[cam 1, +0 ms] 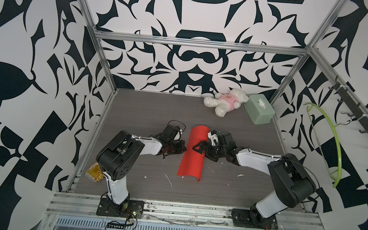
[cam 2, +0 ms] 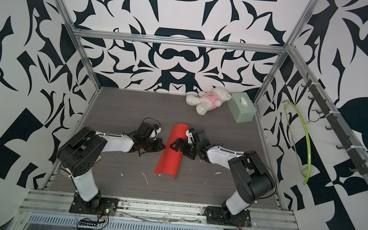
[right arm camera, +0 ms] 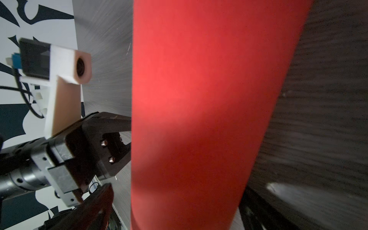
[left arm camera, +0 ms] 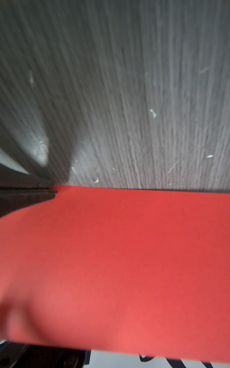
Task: Fold the rectangular paper in half along the long edge
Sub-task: Pick up the paper from the center of the board.
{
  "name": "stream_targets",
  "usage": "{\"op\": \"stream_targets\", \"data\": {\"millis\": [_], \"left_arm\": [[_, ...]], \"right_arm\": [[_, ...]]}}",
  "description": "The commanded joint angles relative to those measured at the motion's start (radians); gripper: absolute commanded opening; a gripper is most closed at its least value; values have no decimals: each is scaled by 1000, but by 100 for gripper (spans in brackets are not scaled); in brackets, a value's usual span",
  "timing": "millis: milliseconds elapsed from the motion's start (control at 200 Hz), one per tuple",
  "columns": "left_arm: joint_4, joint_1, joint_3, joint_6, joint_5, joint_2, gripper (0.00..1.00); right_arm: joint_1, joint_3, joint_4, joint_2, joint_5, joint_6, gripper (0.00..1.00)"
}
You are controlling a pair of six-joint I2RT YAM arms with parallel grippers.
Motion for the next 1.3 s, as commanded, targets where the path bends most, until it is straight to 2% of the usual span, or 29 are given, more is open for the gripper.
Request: {"op": "stream_targets", "data": {"millis": [0,385,855,1295], "left_arm": [[-188,-13,-34,-7,-83,79,0],[-165,-45,-21,-69,-85,95,0],[-149,-72,2,-90,-65,122,0],[-117,-78,11,-98,-53,117,0]], "right_arm": [[0,-3,0,-2,26,-14,99],[1,-9,-23,4,123,-4,99],[2,-5,33,75,90,19,99],[2,16,10,131,86,5,99]]}}
